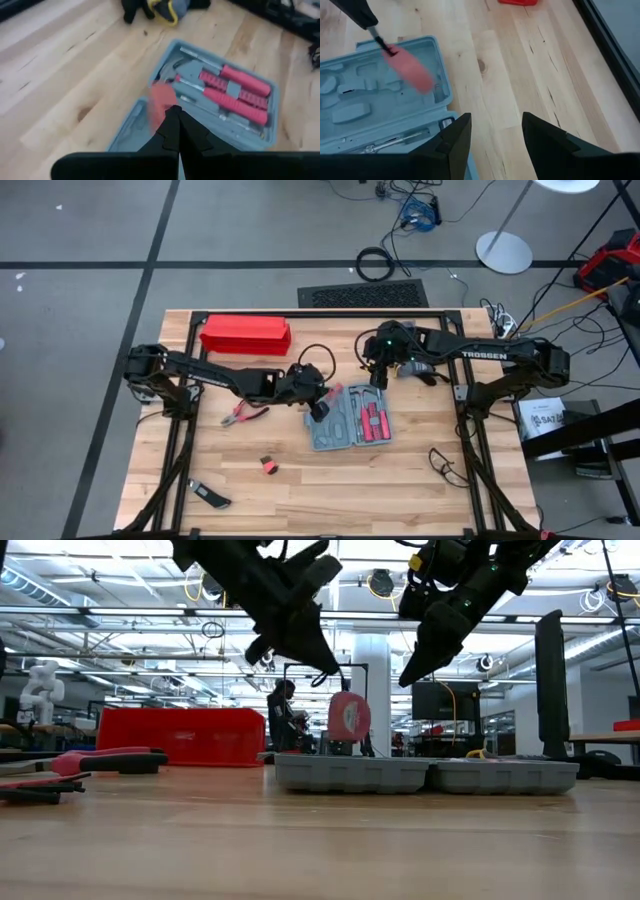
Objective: Prefit tool cases
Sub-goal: Put the orange measuring tape into the gray pre-fit tool case
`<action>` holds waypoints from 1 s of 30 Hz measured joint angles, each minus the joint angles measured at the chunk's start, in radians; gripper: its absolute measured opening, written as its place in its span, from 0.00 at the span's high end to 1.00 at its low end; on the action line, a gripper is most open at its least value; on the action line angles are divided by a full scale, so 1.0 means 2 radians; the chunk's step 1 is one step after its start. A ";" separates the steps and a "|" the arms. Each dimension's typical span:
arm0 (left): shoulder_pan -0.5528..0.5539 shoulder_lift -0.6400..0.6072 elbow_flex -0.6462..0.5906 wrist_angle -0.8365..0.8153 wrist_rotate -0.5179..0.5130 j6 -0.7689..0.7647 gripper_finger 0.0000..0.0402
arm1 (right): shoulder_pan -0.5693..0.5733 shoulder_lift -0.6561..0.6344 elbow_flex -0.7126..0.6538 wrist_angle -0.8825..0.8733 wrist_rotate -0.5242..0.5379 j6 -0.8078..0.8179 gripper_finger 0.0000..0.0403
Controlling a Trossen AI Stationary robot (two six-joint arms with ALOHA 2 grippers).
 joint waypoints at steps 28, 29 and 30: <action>-0.035 0.006 -0.034 -0.052 -0.085 -0.107 0.93 | 0.000 0.000 0.000 0.000 0.000 -0.001 0.58; -0.035 0.006 -0.034 -0.062 -0.082 -0.117 0.92 | 0.000 0.000 0.000 0.000 0.000 -0.001 0.58; -0.035 0.006 -0.034 -0.074 -0.080 -0.128 0.91 | 0.000 0.000 0.000 0.000 0.000 0.000 0.58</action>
